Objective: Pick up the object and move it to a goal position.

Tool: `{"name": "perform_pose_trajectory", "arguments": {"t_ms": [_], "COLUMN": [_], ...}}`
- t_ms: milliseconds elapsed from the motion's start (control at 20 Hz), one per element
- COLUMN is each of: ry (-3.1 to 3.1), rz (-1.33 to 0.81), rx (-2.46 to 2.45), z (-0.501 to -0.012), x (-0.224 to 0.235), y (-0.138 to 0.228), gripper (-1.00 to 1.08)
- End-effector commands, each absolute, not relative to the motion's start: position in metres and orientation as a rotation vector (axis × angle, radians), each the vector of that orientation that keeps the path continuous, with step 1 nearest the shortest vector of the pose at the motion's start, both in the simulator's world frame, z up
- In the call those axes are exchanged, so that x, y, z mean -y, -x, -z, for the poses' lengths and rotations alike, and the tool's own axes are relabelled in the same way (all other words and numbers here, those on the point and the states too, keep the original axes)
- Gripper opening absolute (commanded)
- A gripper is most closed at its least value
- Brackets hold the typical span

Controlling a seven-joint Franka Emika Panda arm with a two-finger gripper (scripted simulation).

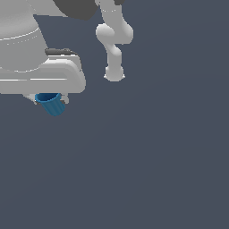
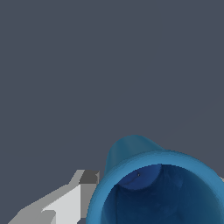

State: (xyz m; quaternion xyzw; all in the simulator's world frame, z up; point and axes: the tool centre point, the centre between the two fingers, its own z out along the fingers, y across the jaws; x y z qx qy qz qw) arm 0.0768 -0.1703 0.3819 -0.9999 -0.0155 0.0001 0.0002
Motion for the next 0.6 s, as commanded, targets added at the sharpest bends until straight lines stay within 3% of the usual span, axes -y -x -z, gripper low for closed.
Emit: {"name": "perform_pose_trajectory", "arguments": {"t_ms": [0, 550], "ry": [3.141, 3.141], "rz": [0.0, 0.0], "rx": [0.05, 0.05], "z": [-0.39, -0.402], "x": [0.174, 0.18], "y": [-0.078, -0.08], "gripper": [-1.0, -1.0]}}
